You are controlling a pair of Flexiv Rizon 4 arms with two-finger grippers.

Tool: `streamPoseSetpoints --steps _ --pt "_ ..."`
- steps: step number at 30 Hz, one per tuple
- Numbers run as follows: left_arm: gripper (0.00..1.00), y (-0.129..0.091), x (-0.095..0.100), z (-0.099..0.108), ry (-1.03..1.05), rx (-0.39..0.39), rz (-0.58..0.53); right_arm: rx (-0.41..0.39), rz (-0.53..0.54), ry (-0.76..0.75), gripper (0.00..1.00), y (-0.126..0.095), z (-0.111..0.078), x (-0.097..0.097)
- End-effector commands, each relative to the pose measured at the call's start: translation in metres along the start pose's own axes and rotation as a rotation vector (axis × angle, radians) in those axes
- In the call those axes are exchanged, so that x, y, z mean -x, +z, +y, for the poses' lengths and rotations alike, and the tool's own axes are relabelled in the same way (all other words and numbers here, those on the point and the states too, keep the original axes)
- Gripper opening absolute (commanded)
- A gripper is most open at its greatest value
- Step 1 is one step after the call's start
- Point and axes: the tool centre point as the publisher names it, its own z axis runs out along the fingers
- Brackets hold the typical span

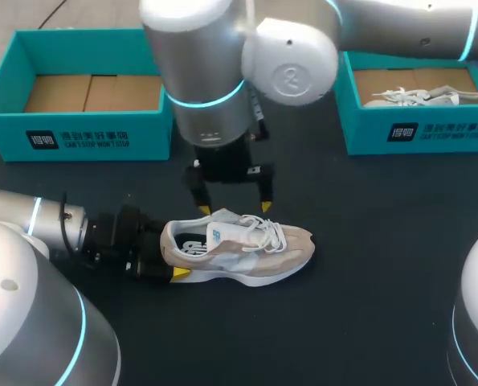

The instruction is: Take the shoe out of the shoebox, open the shoe tongue, remove and reinsert the insole, then place the shoe into the shoebox

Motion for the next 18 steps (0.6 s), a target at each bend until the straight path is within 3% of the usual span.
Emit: streamPoseSetpoints --steps 1,9,18 --pt "0.0 0.0 -0.001 0.0 0.0 0.001 -0.004 0.014 -0.104 0.05 1.0 0.009 -0.008 -0.029" --pt "0.0 0.0 -0.001 0.0 0.0 0.001 -0.004 0.019 -0.228 0.043 1.0 0.024 -0.015 -0.044" --pt "0.0 0.0 -0.001 0.0 0.0 0.001 -0.004 0.057 -0.234 0.083 1.0 0.043 -0.019 -0.051"
